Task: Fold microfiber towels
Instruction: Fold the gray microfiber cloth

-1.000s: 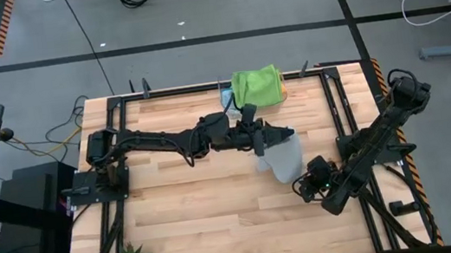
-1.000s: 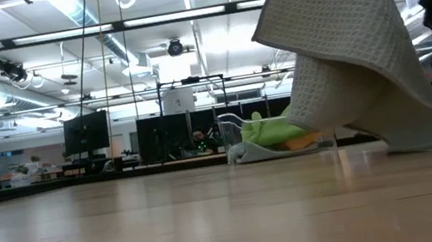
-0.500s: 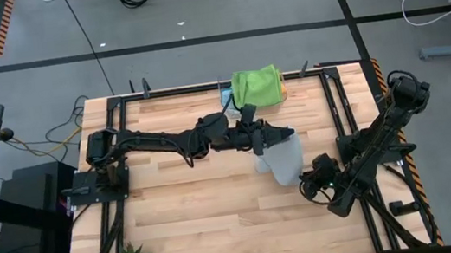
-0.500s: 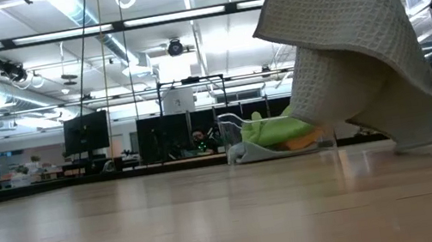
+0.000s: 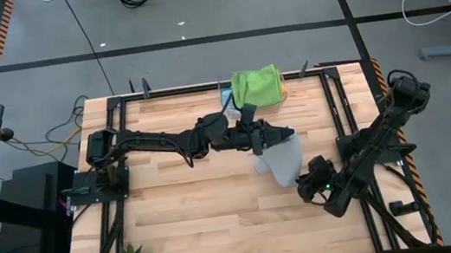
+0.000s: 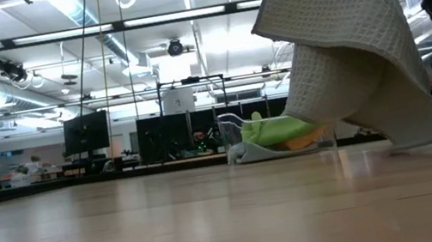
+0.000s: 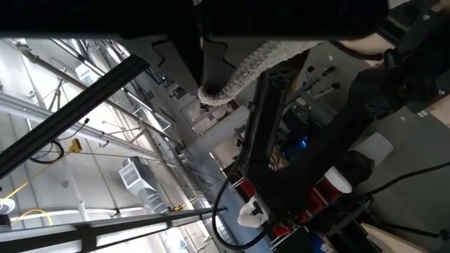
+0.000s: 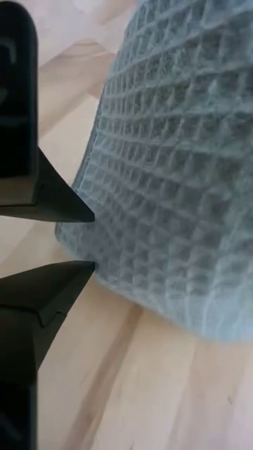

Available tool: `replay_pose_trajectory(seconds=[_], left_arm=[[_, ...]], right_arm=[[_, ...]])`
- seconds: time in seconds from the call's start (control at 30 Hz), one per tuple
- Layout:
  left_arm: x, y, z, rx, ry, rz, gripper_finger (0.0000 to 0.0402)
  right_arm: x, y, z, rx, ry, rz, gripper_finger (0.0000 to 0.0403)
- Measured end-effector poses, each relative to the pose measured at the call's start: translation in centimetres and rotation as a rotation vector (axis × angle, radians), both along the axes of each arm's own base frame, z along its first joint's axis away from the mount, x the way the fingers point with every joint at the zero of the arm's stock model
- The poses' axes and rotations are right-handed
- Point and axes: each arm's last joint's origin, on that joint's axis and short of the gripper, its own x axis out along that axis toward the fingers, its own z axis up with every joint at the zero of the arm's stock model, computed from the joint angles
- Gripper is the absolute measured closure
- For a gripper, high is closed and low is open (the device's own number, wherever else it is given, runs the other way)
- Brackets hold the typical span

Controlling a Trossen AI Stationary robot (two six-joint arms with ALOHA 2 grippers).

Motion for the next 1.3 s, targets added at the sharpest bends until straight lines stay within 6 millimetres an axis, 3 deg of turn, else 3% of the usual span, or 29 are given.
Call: replay_pose_trajectory(seconds=[0.5,0.6,0.7,0.8,1.03,1.3], left_arm=[[-0.1,0.1,0.3,-0.016,-0.035,-0.003,0.0395],[-0.1,0.1,0.3,-0.016,-0.034,-0.003,0.0394],[-0.1,0.1,0.3,-0.016,-0.034,-0.003,0.0395],[-0.1,0.1,0.3,-0.015,-0.029,-0.003,0.0392],[0.2,0.1,-0.6,0.061,0.063,0.021,0.0395],[0.3,0.1,-2.9,0.129,0.303,0.114,0.0394]], right_arm=[[2.5,-2.4,0.1,-0.047,0.034,-0.049,0.0302],[3.0,-3.0,0.2,-0.106,0.003,-0.064,0.033],[3.2,-3.3,0.3,-0.131,0.001,-0.076,0.0384],[3.2,-3.3,0.3,-0.133,-0.003,-0.077,0.0393],[2.2,-0.7,1.4,-0.111,-0.021,0.022,0.04],[-0.6,2.2,6.1,-0.174,0.066,0.065,0.0401]])
